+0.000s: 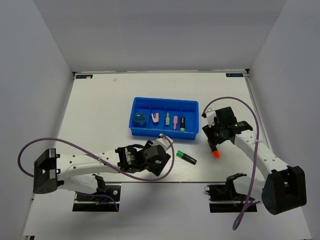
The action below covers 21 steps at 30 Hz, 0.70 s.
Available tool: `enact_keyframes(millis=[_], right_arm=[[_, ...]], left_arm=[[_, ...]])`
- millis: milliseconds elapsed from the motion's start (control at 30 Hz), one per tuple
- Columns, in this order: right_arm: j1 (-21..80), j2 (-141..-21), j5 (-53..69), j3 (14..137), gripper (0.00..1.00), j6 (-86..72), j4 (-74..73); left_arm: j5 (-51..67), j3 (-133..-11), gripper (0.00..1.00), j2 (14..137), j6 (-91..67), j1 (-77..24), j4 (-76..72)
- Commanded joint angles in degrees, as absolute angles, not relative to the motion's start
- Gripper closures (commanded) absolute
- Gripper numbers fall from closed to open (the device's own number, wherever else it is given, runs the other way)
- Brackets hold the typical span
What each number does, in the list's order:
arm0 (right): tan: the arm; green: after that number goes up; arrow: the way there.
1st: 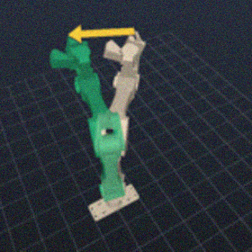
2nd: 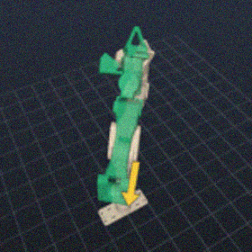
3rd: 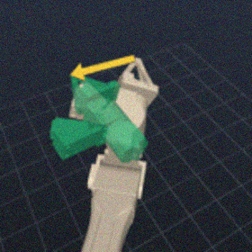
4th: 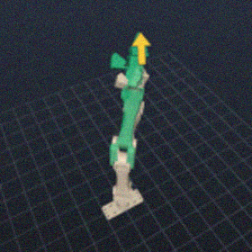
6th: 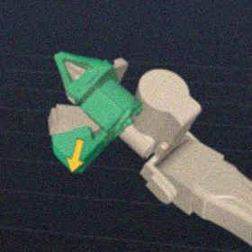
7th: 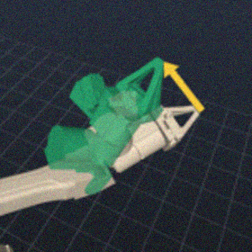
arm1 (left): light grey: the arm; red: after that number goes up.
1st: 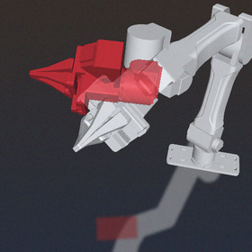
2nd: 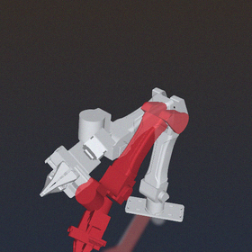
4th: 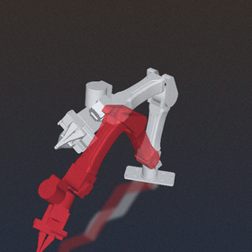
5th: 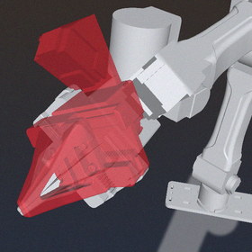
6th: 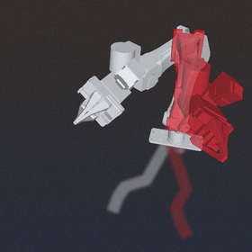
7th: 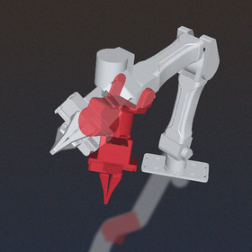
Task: Sort the stationery into containers
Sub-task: Grab a piece of stationery with the right arm
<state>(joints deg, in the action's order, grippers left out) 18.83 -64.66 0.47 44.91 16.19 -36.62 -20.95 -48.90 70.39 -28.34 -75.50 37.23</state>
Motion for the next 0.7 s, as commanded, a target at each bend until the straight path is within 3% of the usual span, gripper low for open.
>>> enact_keyframes(millis=[0,233,467,667], right_arm=[[17.84,-66.43,-1.93,43.25,0.45,17.84,-34.20],[16.09,-73.03,1.91,41.40,0.38,17.58,-32.61],[14.86,-78.83,2.55,41.31,0.38,17.05,-32.17],[14.32,-80.94,0.53,40.17,0.55,17.14,-30.85]], left_arm=[[-21.09,-49.84,0.23,69.17,-29.53,-75.76,36.21],[-21.01,-47.20,0.22,66.98,-30.59,-75.85,35.24],[-20.92,-46.93,0.22,66.97,-30.32,-75.76,34.98],[-21.01,-46.14,0.22,66.19,-30.59,-75.85,34.54]])
